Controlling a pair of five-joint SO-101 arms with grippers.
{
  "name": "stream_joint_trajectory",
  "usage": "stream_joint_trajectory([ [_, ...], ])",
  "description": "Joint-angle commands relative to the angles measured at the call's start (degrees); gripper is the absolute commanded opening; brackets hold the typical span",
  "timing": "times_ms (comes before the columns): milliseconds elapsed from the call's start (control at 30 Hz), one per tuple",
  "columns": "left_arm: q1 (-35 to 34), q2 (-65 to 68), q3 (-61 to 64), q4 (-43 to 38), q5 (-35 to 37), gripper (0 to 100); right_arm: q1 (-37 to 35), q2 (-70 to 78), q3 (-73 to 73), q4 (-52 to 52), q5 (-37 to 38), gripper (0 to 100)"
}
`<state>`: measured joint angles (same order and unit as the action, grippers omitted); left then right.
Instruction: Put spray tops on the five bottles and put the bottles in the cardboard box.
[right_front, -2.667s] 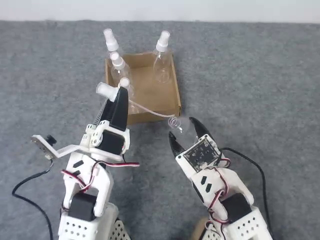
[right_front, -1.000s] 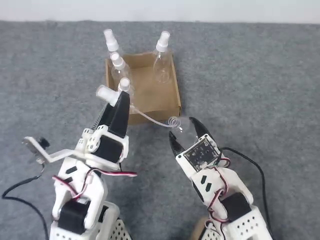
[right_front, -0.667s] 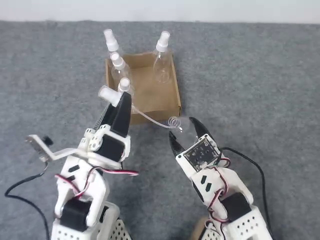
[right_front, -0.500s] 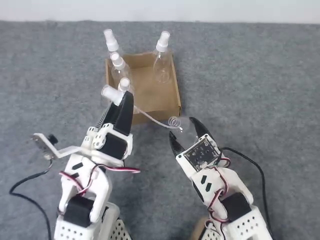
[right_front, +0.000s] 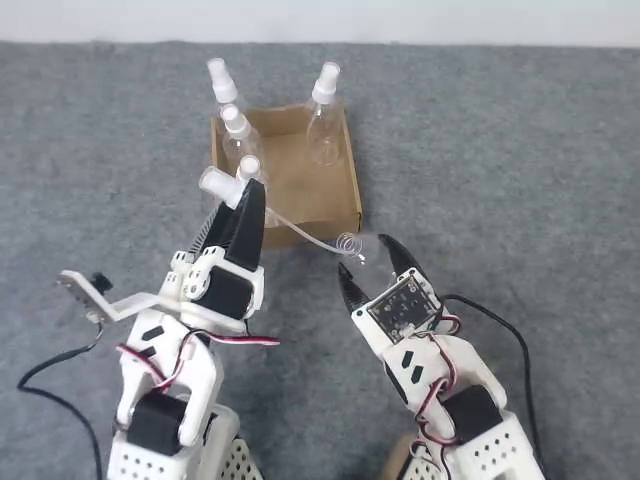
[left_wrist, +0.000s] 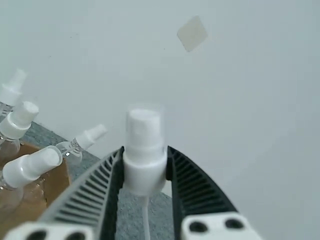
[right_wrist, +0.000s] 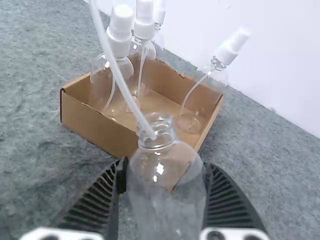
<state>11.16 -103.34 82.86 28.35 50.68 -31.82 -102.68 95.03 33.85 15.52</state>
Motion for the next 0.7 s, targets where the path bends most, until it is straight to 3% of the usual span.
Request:
stream_joint_trajectory([
  [0, -1.85, -1.32, -4.09, -1.67, -0.62, 1, -0.48, -1.36, 1.41, -1.63, 0.35, 8.4],
  [167, -5.54, -1.32, -4.79, -1.58, 1.58, 1, -0.40, -1.36, 1.41, -1.63, 0.35, 8.4],
  [400, -5.36, -1.23, -2.77, -1.49, 1.58, 1, -0.40, -1.36, 1.41, -1.63, 0.35, 8.4],
  [667, -0.79, -1.23, -2.42, 0.88, 1.49, 1, -0.48, -1.36, 1.41, -1.63, 0.26, 8.4],
])
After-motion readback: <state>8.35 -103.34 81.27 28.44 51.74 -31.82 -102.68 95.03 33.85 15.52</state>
